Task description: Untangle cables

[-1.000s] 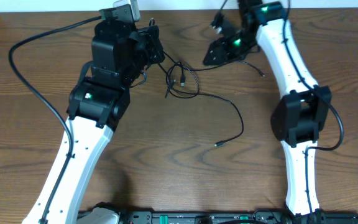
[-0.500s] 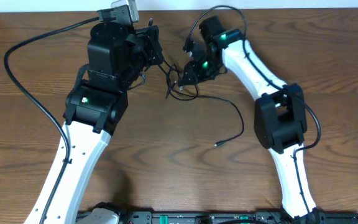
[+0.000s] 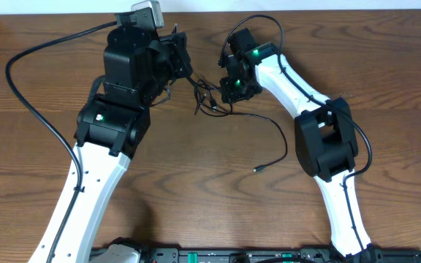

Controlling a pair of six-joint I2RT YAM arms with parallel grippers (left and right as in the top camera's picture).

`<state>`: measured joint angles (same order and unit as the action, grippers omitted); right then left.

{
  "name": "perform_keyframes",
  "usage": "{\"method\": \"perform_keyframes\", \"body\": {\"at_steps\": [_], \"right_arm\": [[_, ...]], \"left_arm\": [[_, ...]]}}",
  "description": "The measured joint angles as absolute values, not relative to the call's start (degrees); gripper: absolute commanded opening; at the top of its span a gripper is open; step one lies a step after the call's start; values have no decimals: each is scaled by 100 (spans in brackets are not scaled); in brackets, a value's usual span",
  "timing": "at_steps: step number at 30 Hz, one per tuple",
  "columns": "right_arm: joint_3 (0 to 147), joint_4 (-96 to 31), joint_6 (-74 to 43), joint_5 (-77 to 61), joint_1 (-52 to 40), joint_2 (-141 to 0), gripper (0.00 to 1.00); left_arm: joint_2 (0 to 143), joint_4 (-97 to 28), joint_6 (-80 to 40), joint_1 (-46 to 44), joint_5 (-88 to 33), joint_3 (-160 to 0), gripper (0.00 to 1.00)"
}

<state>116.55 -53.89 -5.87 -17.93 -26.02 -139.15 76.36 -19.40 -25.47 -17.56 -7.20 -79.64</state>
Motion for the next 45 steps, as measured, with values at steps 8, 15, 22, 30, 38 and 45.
{"method": "perform_keyframes", "body": {"at_steps": [8,15,22,30,38,45], "right_arm": [[11631,-5352,-598,-1726,-2641,-13915,21],[11498,-5273,-725,-1448,-2766,-13915,1],[11500,-5529,-744,-867,-2405,-13729,1],[11548,-5660,-768,-464,-766,-12523,1],[11568,-5940,-838,-443,526,-12464,1],[11546,-5996,-834,-784,1035,-12525,1]], "left_arm": [[7614,-1710,-2550,-1734,-722,-7964,8],[7463,-1758,-2547,-1734,-722,-7964,8],[7415,-2298,-2445,-1734,-469,-7964,8],[7415,-2532,-2366,-1592,-23,-7964,8],[7415,-2759,-2351,-932,67,-7964,8],[7415,-3065,-2296,-445,242,-7964,7]]}}
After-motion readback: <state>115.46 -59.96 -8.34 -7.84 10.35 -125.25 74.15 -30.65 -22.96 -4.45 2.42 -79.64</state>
